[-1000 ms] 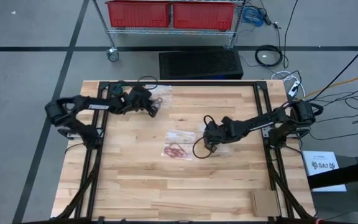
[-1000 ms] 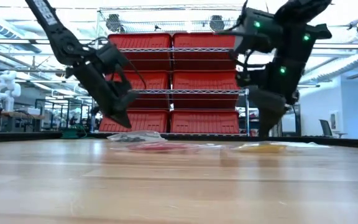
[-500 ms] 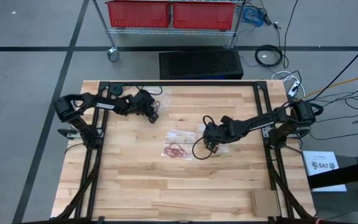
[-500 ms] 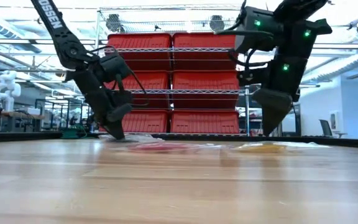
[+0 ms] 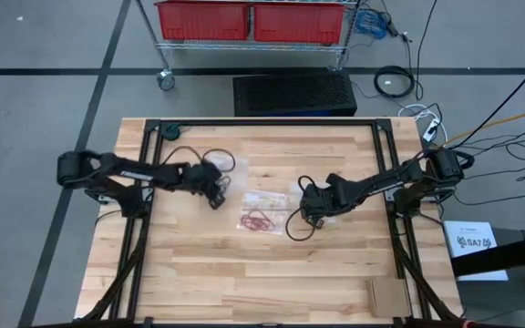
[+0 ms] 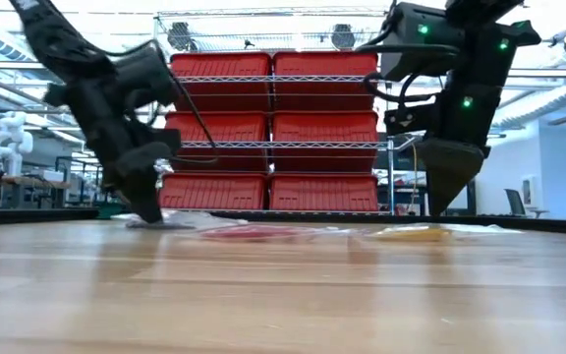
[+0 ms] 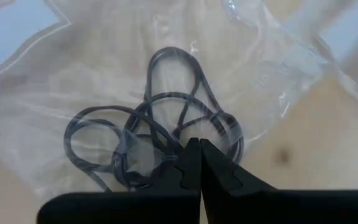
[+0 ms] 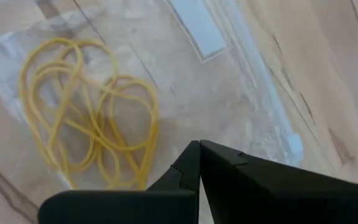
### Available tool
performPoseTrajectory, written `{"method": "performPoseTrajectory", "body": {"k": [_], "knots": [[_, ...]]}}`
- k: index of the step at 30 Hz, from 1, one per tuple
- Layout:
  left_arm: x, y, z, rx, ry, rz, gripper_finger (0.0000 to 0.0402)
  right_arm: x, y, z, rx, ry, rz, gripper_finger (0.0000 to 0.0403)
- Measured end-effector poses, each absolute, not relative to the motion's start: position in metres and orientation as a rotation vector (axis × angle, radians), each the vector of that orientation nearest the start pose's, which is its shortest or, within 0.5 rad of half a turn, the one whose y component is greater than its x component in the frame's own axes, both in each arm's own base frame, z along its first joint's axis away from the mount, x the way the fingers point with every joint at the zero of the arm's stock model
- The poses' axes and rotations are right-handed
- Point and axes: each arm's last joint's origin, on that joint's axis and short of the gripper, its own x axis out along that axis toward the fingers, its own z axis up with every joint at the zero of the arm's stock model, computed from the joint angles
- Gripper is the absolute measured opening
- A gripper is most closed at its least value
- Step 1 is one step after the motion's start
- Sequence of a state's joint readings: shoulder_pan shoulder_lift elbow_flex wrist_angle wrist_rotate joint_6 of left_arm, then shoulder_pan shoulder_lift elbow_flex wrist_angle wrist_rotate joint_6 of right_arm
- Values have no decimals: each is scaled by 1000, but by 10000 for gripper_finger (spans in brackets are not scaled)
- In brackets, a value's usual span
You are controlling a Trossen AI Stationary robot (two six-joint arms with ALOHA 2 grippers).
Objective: Sort rubber bands
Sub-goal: Move the transparent zip bags to the center of the table
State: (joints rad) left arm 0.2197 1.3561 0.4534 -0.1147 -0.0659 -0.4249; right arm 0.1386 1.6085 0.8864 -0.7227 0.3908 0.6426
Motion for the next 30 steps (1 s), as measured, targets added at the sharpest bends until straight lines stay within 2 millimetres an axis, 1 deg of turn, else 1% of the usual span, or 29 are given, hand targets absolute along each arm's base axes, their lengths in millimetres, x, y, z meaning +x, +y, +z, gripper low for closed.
{"method": "performPoseTrajectory", "body": {"k": [4, 7, 10, 15, 18, 24, 30], "knots": [[198, 23, 123, -498, 942, 456, 2, 264, 30, 157, 144, 1255, -620, 0], [191, 9, 124, -503, 963, 467, 2, 264, 32, 157, 147, 1250, -615, 0], [187, -3, 126, -500, 970, 475, 2, 270, 34, 158, 188, 1198, -583, 0], [186, -21, 127, -526, 955, 469, 2, 293, 44, 166, 236, 992, -412, 0], [184, -31, 127, -539, 941, 468, 2, 302, 45, 171, 226, 905, -357, 0], [180, -50, 127, -568, 922, 450, 2, 304, 41, 173, 219, 885, -354, 0], [178, -61, 128, -587, 904, 428, 2, 309, 42, 174, 212, 847, -335, 0]]}}
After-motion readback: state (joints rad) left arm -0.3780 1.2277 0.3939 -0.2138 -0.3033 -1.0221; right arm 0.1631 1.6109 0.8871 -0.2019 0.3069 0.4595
